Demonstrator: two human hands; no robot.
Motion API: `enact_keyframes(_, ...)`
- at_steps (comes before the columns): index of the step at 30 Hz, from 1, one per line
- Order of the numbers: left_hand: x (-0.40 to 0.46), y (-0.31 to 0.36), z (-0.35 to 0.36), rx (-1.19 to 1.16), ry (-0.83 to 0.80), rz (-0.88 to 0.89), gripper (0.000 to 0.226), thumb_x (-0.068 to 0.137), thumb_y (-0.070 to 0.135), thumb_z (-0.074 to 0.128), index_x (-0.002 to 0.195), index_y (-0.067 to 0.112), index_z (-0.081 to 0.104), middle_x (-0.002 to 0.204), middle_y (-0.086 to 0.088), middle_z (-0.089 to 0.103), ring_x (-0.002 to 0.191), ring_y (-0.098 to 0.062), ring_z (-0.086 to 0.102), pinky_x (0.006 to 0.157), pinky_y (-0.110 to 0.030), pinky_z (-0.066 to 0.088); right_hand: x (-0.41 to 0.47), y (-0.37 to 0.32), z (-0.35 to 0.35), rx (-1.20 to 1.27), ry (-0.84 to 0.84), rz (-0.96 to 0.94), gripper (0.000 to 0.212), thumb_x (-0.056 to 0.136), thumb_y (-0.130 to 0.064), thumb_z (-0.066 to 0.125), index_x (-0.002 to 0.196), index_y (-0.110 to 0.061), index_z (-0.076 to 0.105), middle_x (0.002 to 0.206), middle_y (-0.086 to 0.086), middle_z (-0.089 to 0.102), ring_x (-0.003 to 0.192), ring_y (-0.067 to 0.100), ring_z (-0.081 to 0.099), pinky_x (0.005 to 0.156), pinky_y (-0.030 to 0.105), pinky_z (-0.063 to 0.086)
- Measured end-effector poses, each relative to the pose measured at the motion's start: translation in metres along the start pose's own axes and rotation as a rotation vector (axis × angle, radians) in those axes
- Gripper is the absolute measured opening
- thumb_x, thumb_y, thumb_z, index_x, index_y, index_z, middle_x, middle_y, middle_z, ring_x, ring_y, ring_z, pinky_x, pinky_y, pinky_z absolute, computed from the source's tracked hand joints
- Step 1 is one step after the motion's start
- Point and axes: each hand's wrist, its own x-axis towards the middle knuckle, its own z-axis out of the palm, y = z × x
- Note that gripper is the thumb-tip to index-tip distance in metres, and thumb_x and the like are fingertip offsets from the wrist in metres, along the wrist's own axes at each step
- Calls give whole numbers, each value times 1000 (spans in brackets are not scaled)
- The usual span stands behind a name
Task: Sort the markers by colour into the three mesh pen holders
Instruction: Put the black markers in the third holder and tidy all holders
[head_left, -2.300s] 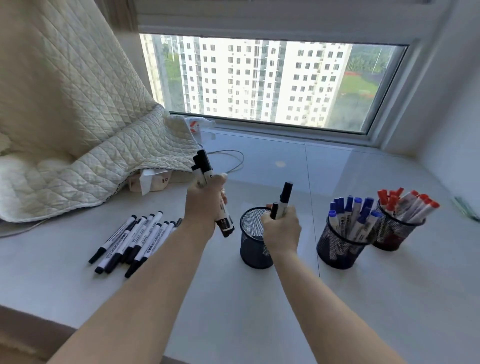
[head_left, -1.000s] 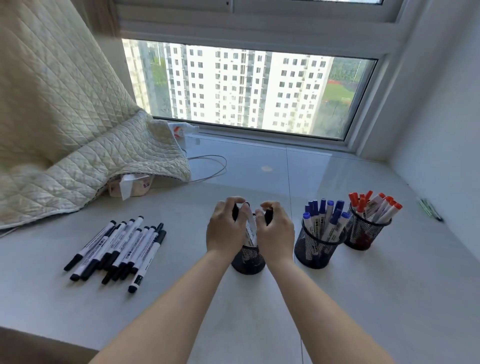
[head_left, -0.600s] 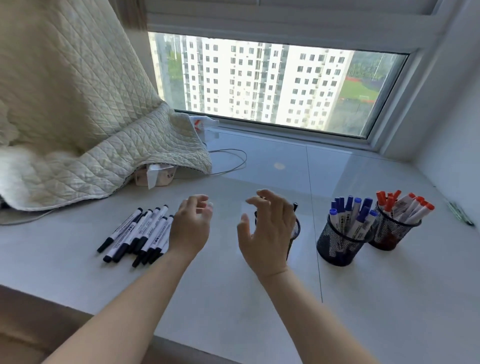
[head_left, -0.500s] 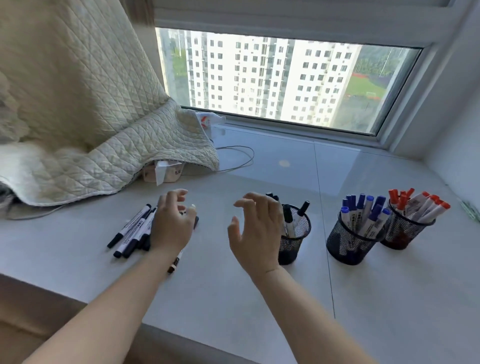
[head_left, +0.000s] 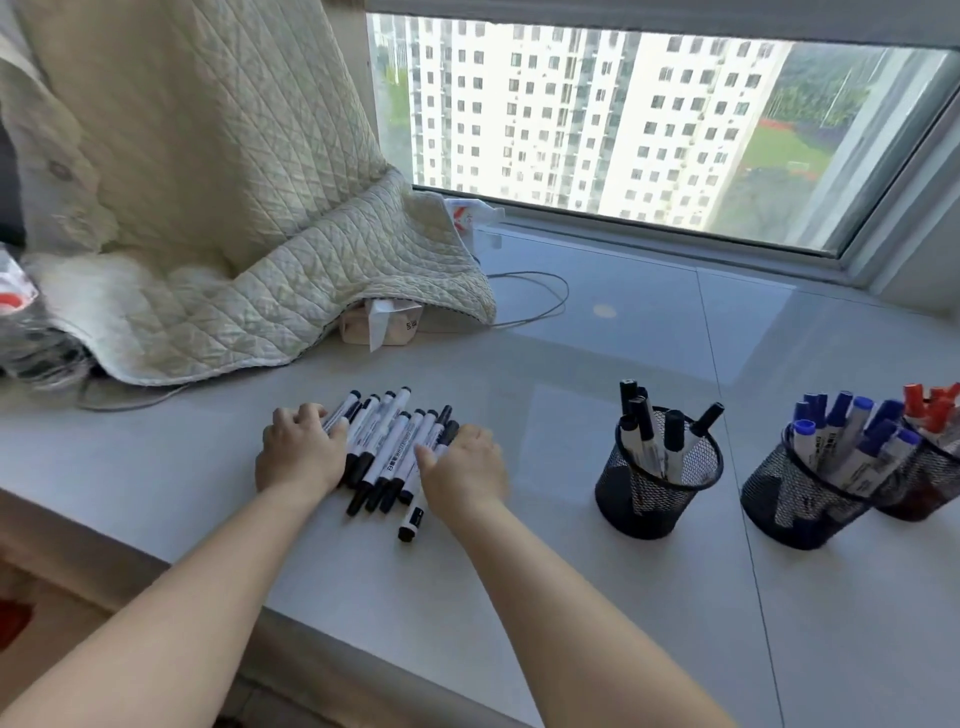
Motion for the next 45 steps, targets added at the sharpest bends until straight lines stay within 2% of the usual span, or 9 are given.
enact_keyframes(4, 3, -2, 10, 46, 2, -30, 46, 93, 45, 39, 127, 14, 43, 133, -18, 36, 123, -35, 36, 99, -42, 32, 13, -11, 6, -71, -4, 77, 71, 89, -54, 45, 133, 1, 31, 132, 14, 37, 122, 30, 37, 99, 37, 36)
enact_keyframes(19, 10, 4, 5, 59, -50, -59, 54, 91, 38, 44, 117, -9, 48, 120, -28, 53, 111, -40, 49, 89, -40, 40, 22, -5, 2, -110, -30, 130, 58, 92, -44, 39, 130, 0, 34, 131, 15, 40, 123, 30, 39, 98, 35, 35)
enact_keyframes(21, 9, 5, 1, 54, -90, -69, 52, 90, 38, 47, 115, -7, 50, 118, -26, 55, 109, -39, 51, 86, -37, 41, 19, 0, -1, -111, -46, 132, 49, 92, -32, 41, 129, 0, 34, 130, 15, 40, 122, 30, 39, 98, 34, 35)
enact_keyframes(26, 6, 1, -7, 50, -135, -98, 35, 86, 31, 55, 99, -1, 62, 91, -18, 60, 78, -31, 53, 64, -29, 40, 10, 10, -6, -145, -37, 114, 35, 93, -13, 34, 126, 0, 38, 127, 15, 43, 119, 29, 42, 94, 32, 37)
enact_keyframes(28, 1, 2, -10, 69, -148, -94, 30, 84, 28, 59, 96, 1, 62, 92, -18, 60, 75, -29, 50, 64, -28, 39, 5, 15, -8, -153, -11, 98, 32, 93, -12, 35, 122, -1, 42, 125, 15, 47, 116, 29, 45, 91, 32, 39)
enact_keyframes(34, -19, -1, -21, 136, -196, -108, 22, 81, 31, 61, 78, 9, 55, 80, -11, 54, 71, -27, 53, 58, -24, 38, -19, 38, -30, -178, -59, 39, 9, 82, -13, 51, 90, -12, 48, 91, 8, 54, 83, 28, 52, 64, 27, 36)
enact_keyframes(38, -34, -5, -27, 55, -180, -174, 35, 85, 34, 54, 95, 1, 58, 93, -18, 58, 74, -28, 49, 60, -27, 37, -36, 55, -56, -101, -76, 67, 6, 78, -17, 52, 82, -14, 47, 84, 4, 49, 76, 25, 48, 60, 27, 37)
enact_keyframes(42, -48, 4, -31, -162, -96, -229, 35, 86, 32, 52, 98, -1, 51, 86, -16, 54, 66, -28, 50, 51, -28, 35, -47, 52, -89, 127, -95, 27, 15, 76, -14, 53, 67, -14, 41, 72, 4, 51, 60, 21, 56, 50, 26, 43)
enact_keyframes(45, -59, 32, -33, -272, -30, -130, 28, 85, 32, 53, 93, 5, 53, 87, -14, 55, 77, -30, 50, 63, -31, 37, -52, 39, -124, 329, -37, -45, 26, 78, -13, 59, 61, -14, 39, 52, 0, 44, 34, 7, 46, 36, 17, 37)
